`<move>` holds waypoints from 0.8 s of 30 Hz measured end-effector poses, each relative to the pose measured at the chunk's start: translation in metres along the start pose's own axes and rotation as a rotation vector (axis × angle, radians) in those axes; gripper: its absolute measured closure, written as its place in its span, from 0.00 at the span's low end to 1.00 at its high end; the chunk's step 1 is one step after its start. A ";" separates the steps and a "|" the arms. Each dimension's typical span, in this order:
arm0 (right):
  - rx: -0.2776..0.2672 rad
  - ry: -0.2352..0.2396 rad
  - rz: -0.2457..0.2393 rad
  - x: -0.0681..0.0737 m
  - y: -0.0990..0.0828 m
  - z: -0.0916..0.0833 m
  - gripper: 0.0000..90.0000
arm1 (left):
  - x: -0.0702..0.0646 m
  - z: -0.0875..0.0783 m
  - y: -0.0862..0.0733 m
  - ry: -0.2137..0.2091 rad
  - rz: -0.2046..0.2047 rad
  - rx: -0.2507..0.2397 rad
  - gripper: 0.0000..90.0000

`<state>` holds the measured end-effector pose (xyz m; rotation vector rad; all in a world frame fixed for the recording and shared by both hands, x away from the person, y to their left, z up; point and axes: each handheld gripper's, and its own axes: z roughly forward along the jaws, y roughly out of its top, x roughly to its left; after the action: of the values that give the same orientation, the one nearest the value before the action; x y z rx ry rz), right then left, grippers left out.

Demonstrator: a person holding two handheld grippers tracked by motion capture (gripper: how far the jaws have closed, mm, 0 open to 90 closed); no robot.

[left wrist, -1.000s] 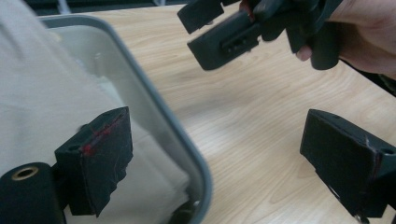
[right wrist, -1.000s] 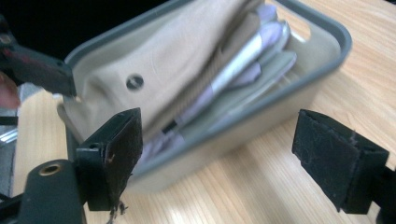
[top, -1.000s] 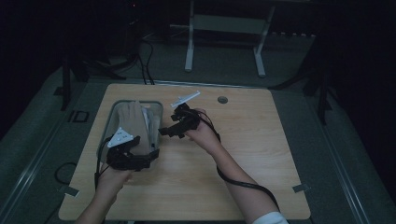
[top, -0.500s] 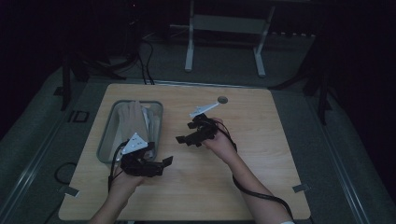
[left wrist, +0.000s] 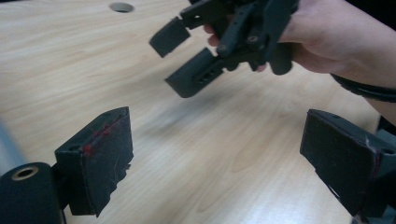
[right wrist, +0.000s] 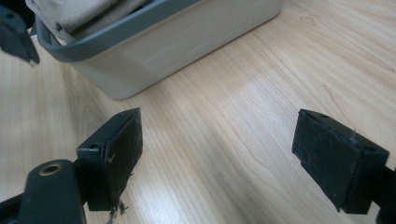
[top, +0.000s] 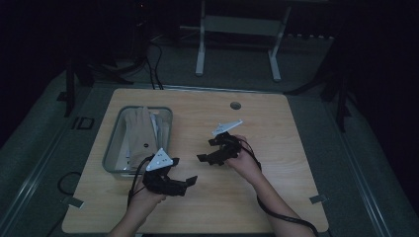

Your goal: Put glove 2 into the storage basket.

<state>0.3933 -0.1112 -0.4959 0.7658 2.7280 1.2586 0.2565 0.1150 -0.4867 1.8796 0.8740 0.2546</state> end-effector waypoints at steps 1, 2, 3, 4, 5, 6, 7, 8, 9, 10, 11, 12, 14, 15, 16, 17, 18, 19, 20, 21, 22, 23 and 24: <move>-0.007 -0.003 0.000 0.000 -0.002 -0.001 0.18 | -0.003 0.002 -0.001 -0.008 0.003 0.000 0.11; -0.010 -0.005 0.000 -0.001 -0.005 -0.002 0.18 | -0.005 0.004 -0.002 -0.016 0.007 0.004 0.11; -0.013 -0.010 -0.004 -0.001 -0.008 -0.002 0.18 | -0.007 0.006 -0.003 -0.026 0.010 0.005 0.11; -0.013 -0.012 -0.004 -0.002 -0.010 -0.003 0.18 | -0.009 0.009 -0.004 -0.031 0.015 0.010 0.11; -0.005 -0.011 -0.002 -0.003 -0.013 -0.003 0.18 | -0.011 0.011 -0.005 -0.033 0.023 0.014 0.11; -0.005 -0.013 -0.005 -0.003 -0.016 -0.003 0.18 | -0.012 0.013 -0.006 -0.038 0.025 0.013 0.11; -0.001 -0.014 -0.007 -0.004 -0.019 -0.003 0.18 | -0.013 0.015 -0.007 -0.043 0.026 0.019 0.11; 0.002 -0.015 -0.005 -0.005 -0.022 -0.003 0.18 | -0.013 0.017 -0.008 -0.044 0.027 0.022 0.11; -0.003 -0.012 -0.003 -0.006 -0.025 -0.004 0.18 | -0.014 0.019 -0.009 -0.043 0.027 0.025 0.11; -0.009 -0.009 -0.002 -0.008 -0.028 -0.004 0.18 | -0.014 0.021 -0.010 -0.045 0.034 0.026 0.11; -0.007 -0.009 0.000 -0.009 -0.031 -0.004 0.18 | -0.014 0.023 -0.011 -0.046 0.038 0.025 0.11; -0.009 -0.012 -0.001 -0.009 -0.034 -0.004 0.18 | -0.014 0.026 -0.012 -0.046 0.039 0.029 0.11; -0.010 -0.009 -0.007 -0.011 -0.039 -0.003 0.18 | -0.014 0.031 -0.015 -0.050 0.052 0.035 0.11; -0.007 -0.009 -0.014 -0.011 -0.042 -0.003 0.18 | -0.014 0.034 -0.017 -0.047 0.058 0.044 0.11; 0.000 -0.009 -0.014 -0.011 -0.045 -0.002 0.18 | -0.014 0.037 -0.018 -0.053 0.054 0.048 0.11; 0.010 -0.005 -0.017 -0.012 -0.047 -0.002 0.17 | -0.014 0.039 -0.020 -0.058 0.051 0.051 0.11; 0.019 -0.006 -0.019 -0.012 -0.049 -0.001 0.16 | -0.014 0.041 -0.021 -0.060 0.052 0.054 0.11; 0.025 -0.008 -0.022 -0.013 -0.051 0.000 0.16 | -0.014 0.043 -0.023 -0.063 0.050 0.054 0.11; 0.023 -0.003 -0.020 -0.013 -0.053 0.000 0.16 | -0.015 0.045 -0.024 -0.067 0.049 0.053 0.11; 0.024 0.000 -0.013 -0.013 -0.055 0.000 0.16 | -0.015 0.046 -0.026 -0.069 0.050 0.055 0.11; 0.022 0.000 -0.019 -0.014 -0.057 0.001 0.16 | -0.015 0.046 -0.026 -0.069 0.050 0.055 0.11; 0.019 -0.003 -0.024 -0.014 -0.058 0.001 0.16 | -0.015 0.049 -0.028 -0.074 0.054 0.053 0.11; 0.019 -0.005 -0.024 -0.014 -0.060 0.002 0.16 | -0.015 0.050 -0.030 -0.076 0.059 0.058 0.11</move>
<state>0.3807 -0.1493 -0.5428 0.7342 2.7404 1.2267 0.2587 0.0761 -0.5330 1.9584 0.7833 0.1943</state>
